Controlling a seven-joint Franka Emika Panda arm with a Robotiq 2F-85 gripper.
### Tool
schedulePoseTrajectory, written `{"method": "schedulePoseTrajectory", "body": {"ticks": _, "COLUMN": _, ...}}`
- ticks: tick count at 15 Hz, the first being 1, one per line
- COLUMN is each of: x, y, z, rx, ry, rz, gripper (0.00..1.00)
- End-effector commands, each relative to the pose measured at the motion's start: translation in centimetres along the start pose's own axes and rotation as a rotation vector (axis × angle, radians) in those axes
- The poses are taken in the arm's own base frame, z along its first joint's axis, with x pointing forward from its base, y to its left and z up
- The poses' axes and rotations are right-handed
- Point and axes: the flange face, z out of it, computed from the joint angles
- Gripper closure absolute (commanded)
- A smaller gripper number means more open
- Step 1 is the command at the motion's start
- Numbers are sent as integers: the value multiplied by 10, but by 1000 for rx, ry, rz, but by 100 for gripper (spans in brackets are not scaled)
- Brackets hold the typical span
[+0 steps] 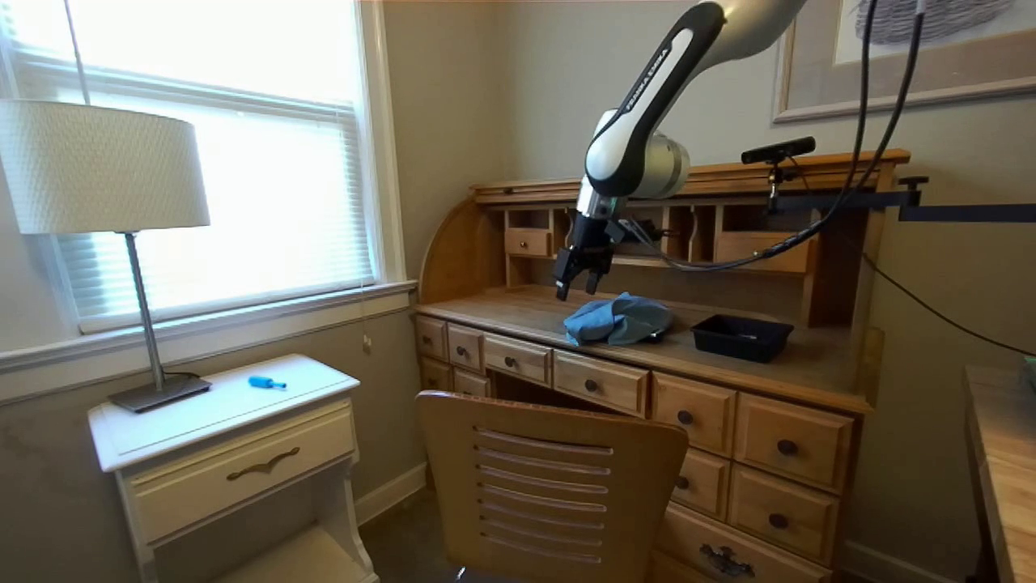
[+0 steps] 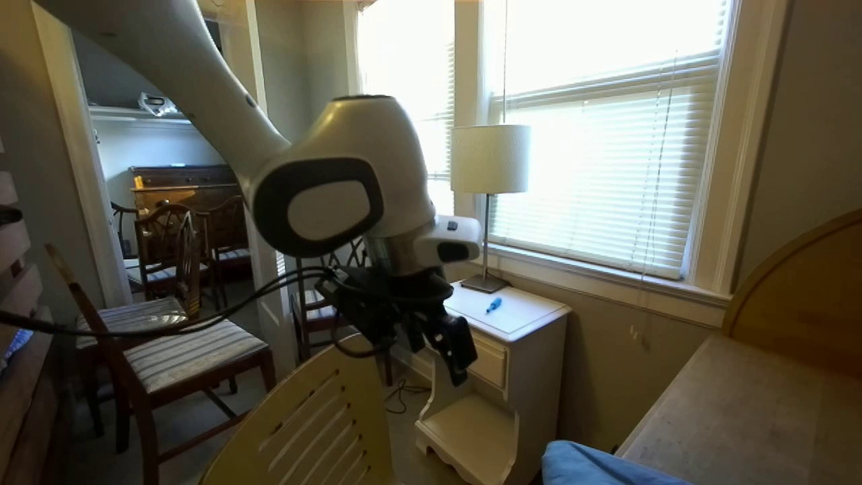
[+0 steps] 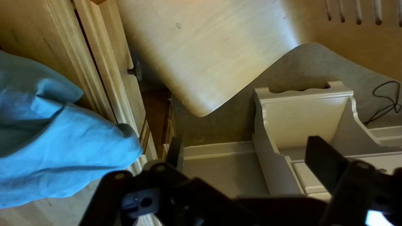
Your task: Open the central topmost drawer.
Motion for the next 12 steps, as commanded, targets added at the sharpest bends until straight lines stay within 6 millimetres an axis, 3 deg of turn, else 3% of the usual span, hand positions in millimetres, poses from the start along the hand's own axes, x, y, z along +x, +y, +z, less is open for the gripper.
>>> {"method": "schedulePoseTrajectory", "body": {"ticks": 1, "x": 30, "y": 4, "z": 47, "rx": -37, "ry": -1, "rz": 13, "gripper": 0}}
{"method": "schedulePoseTrajectory", "body": {"ticks": 7, "x": 53, "y": 12, "z": 116, "rx": -114, "ry": -55, "rz": 22, "gripper": 0}}
{"method": "schedulePoseTrajectory", "body": {"ticks": 8, "x": 56, "y": 15, "z": 114, "rx": -110, "ry": -68, "rz": 39, "gripper": 0}}
{"method": "schedulePoseTrajectory", "body": {"ticks": 9, "x": 41, "y": 15, "z": 105, "rx": -81, "ry": -57, "rz": 23, "gripper": 0}}
{"method": "schedulePoseTrajectory", "body": {"ticks": 12, "x": 49, "y": 17, "z": 115, "rx": -90, "ry": -62, "rz": 31, "gripper": 0}}
